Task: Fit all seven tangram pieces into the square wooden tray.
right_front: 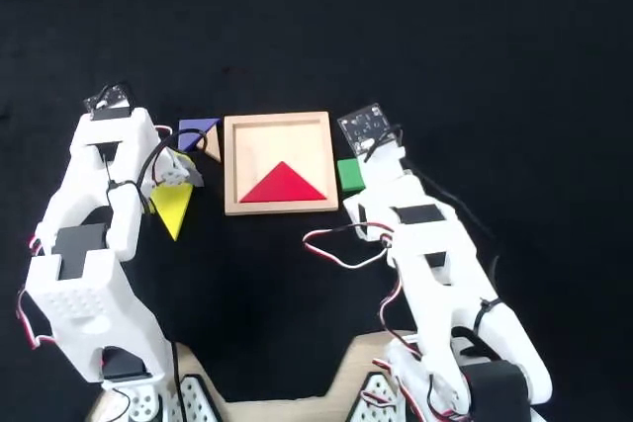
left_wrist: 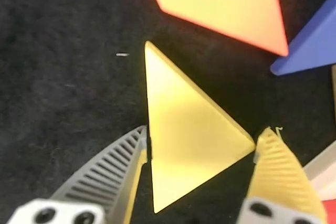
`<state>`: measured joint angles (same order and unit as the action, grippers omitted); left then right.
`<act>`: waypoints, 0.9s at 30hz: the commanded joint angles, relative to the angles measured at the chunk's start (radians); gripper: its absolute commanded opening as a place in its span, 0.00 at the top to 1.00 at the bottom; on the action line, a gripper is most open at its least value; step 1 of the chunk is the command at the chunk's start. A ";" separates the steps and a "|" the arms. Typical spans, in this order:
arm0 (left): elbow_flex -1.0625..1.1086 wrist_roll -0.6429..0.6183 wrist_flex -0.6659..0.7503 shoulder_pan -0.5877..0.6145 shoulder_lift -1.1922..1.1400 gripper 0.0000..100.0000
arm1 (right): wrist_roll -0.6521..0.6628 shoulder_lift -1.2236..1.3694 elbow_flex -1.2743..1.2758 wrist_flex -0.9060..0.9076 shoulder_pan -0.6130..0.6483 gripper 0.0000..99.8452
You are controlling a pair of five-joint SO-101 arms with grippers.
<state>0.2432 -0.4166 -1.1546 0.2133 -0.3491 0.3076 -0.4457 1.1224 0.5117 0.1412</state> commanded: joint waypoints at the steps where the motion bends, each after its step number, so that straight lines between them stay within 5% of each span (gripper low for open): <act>1: -0.022 0.008 -0.006 0.010 -0.002 0.70 | 0.008 -0.031 -0.005 -0.021 0.015 0.99; 17: -0.041 0.044 -0.006 -0.039 0.011 0.71 | 0.008 -0.031 -0.005 -0.021 0.015 0.99; 27: -0.159 0.144 -0.089 -0.062 0.011 0.80 | 0.008 -0.031 -0.005 -0.021 0.015 0.99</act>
<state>0.1557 -0.3122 -1.2098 0.1765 -0.3552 0.3076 -0.4457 1.1224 0.5117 0.1412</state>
